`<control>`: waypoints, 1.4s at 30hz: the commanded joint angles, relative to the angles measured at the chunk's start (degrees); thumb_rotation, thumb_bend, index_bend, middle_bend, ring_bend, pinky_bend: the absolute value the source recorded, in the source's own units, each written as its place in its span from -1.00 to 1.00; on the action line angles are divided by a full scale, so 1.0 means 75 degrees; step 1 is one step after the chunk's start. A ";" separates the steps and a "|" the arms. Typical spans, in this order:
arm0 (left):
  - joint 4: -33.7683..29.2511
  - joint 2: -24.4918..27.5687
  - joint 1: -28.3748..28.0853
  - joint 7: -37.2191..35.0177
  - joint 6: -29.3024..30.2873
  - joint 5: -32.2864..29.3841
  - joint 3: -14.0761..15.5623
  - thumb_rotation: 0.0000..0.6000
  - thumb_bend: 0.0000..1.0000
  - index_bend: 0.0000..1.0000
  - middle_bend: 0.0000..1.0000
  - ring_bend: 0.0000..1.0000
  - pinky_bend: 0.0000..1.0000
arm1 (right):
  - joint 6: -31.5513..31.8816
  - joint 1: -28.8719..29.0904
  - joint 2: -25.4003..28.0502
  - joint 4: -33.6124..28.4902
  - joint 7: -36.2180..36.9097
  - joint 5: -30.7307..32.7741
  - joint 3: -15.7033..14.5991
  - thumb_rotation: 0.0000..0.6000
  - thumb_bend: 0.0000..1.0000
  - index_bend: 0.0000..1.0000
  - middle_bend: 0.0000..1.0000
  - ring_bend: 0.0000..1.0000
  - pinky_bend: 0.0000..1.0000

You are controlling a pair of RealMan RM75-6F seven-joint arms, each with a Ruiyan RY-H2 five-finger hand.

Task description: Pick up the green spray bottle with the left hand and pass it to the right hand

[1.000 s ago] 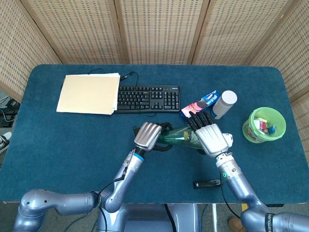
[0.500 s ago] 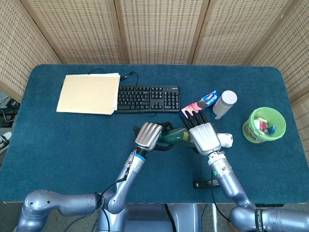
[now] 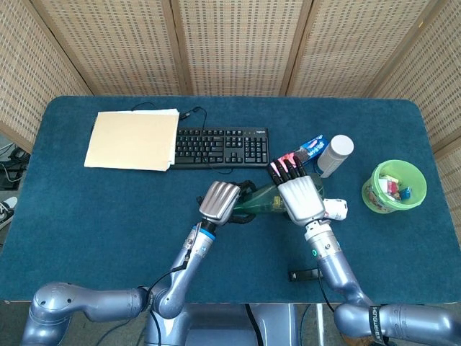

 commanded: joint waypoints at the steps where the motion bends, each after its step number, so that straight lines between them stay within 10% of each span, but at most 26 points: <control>1: 0.0022 0.0014 0.0004 -0.0027 -0.0006 0.0128 0.0109 1.00 -0.03 0.38 0.15 0.15 0.25 | -0.0016 0.0021 0.0015 0.0057 0.0094 -0.0137 -0.0047 1.00 -0.49 -0.36 -0.41 -0.37 -0.35; 11: 0.0240 0.0016 0.0020 -0.0105 0.0059 0.0312 0.0178 1.00 0.00 0.29 0.10 0.14 0.23 | 0.0135 -0.0039 -0.0040 0.0292 0.0559 -0.0497 -0.0111 1.00 -0.11 0.15 -0.03 0.07 0.30; 20: 0.0339 0.0179 0.0165 -0.0830 0.0136 0.0873 0.0355 1.00 -0.40 -0.99 -1.00 -0.93 -0.78 | 0.0141 -0.0135 0.0036 0.0456 0.1036 -0.0866 -0.0189 1.00 0.03 0.26 0.05 0.15 0.38; 34: 0.0531 0.0385 0.0482 -0.2212 0.0400 0.1501 0.0432 1.00 -0.87 -1.00 -1.00 -1.00 -1.00 | 0.0241 -0.0226 -0.0005 0.0542 0.1168 -0.1318 -0.0330 1.00 0.08 0.32 0.12 0.21 0.42; 42: -0.0625 0.1815 0.1325 -0.3557 0.0820 0.1721 0.0308 1.00 -0.93 -1.00 -1.00 -1.00 -1.00 | 0.0138 -0.0308 -0.0066 0.0858 0.1276 -0.1285 -0.0409 1.00 0.10 0.32 0.12 0.21 0.42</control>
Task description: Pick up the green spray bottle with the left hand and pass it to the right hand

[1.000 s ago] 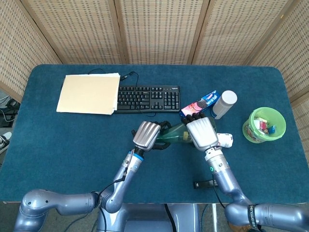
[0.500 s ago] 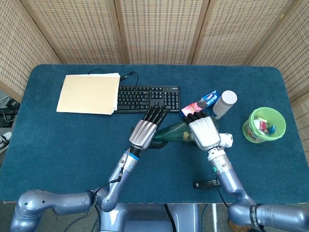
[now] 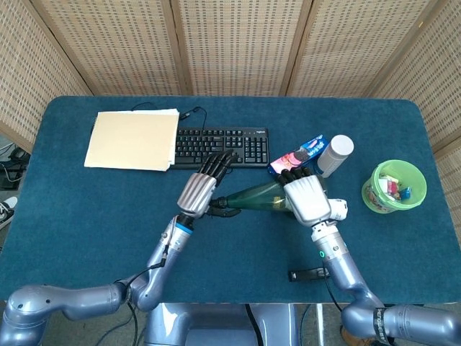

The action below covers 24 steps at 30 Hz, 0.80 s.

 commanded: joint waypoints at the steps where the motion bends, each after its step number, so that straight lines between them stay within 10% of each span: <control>1: -0.0914 0.1085 0.0640 -0.0756 0.0249 0.0037 -0.0104 1.00 -0.96 -1.00 -1.00 -1.00 -1.00 | -0.0061 -0.0036 -0.0053 0.0175 0.0018 0.0026 -0.0065 1.00 0.10 0.32 0.12 0.21 0.42; 10: -0.2050 0.3331 0.1960 -0.2237 0.0552 -0.0008 -0.0106 1.00 -1.00 -1.00 -1.00 -1.00 -1.00 | -0.0119 -0.0137 -0.0332 0.0679 0.0039 0.0019 -0.0213 1.00 0.12 0.32 0.12 0.22 0.42; 24: -0.3818 0.5860 0.4590 -0.0003 0.2321 -0.0677 0.1322 1.00 -1.00 -1.00 -1.00 -1.00 -1.00 | -0.0634 -0.0148 -0.0443 0.0327 0.1364 0.0638 0.0386 1.00 0.12 0.32 0.13 0.23 0.42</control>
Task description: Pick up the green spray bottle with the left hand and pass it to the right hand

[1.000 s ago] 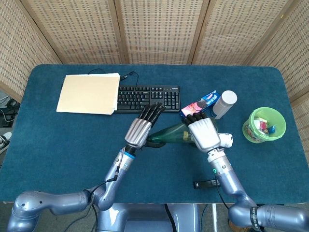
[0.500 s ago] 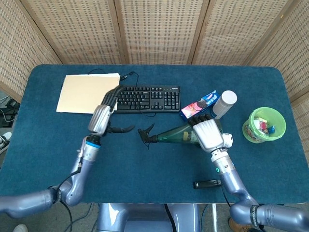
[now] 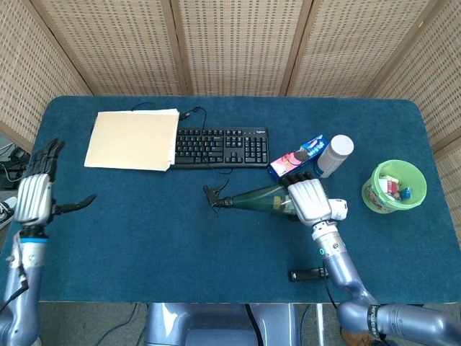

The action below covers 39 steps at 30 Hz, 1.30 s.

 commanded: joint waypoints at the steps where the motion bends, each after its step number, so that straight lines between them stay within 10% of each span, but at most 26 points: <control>1: -0.0530 0.0625 0.0718 0.0097 0.0547 -0.0074 0.0521 1.00 -1.00 -1.00 -1.00 -1.00 -1.00 | -0.0438 0.0038 0.0093 -0.0313 0.0795 0.0240 0.0265 1.00 0.12 0.32 0.13 0.23 0.42; 26: -0.0462 0.0977 0.1233 -0.0761 0.0536 0.0949 0.0800 1.00 -1.00 -1.00 -1.00 -1.00 -1.00 | -0.3583 0.0623 -0.0169 -0.1283 0.6567 0.2051 0.2206 1.00 0.13 0.38 0.16 0.25 0.42; 39: -0.0503 0.1039 0.1314 -0.0887 0.0468 0.0985 0.0721 1.00 -1.00 -1.00 -1.00 -1.00 -1.00 | -0.3281 0.0195 -0.1261 -0.0643 0.8340 0.0176 0.1844 1.00 0.19 0.42 0.18 0.28 0.41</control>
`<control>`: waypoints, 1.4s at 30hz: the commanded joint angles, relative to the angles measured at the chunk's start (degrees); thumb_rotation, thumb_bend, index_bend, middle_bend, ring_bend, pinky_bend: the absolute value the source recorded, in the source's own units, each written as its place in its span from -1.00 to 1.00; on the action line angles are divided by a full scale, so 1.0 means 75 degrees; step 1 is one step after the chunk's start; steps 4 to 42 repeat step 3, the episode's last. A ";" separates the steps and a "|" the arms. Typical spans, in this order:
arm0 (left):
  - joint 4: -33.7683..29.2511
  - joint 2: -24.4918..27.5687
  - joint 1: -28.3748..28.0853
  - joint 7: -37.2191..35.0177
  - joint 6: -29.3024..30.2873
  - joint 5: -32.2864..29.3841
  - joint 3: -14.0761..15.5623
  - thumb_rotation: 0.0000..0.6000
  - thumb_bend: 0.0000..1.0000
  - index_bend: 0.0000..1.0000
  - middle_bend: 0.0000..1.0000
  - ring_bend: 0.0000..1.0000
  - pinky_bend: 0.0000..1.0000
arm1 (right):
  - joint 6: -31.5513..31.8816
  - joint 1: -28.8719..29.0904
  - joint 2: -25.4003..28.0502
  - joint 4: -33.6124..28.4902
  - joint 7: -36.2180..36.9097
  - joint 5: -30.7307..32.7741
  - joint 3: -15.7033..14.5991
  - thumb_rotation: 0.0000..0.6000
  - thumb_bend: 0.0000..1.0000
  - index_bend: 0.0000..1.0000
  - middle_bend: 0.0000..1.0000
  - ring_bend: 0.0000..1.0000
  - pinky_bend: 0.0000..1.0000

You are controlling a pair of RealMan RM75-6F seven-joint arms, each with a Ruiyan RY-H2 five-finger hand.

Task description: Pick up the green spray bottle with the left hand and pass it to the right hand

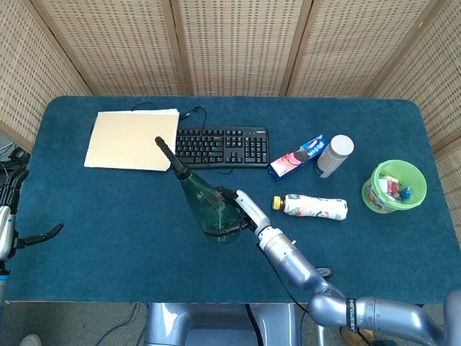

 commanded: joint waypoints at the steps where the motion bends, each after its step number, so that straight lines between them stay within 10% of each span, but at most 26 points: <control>1: -0.0003 0.0004 0.0012 -0.0009 -0.0006 -0.0008 -0.0019 1.00 -1.00 -1.00 -1.00 -1.00 -1.00 | 0.0138 -0.0049 -0.0237 0.0189 0.0211 -0.0272 -0.0143 1.00 0.19 0.42 0.18 0.28 0.41; 42: -0.0006 0.0001 0.0022 -0.0008 -0.0014 -0.0005 -0.0034 1.00 -1.00 -1.00 -1.00 -1.00 -1.00 | 0.0188 -0.0046 -0.0310 0.0285 0.0294 -0.0394 -0.0215 1.00 0.19 0.42 0.18 0.28 0.41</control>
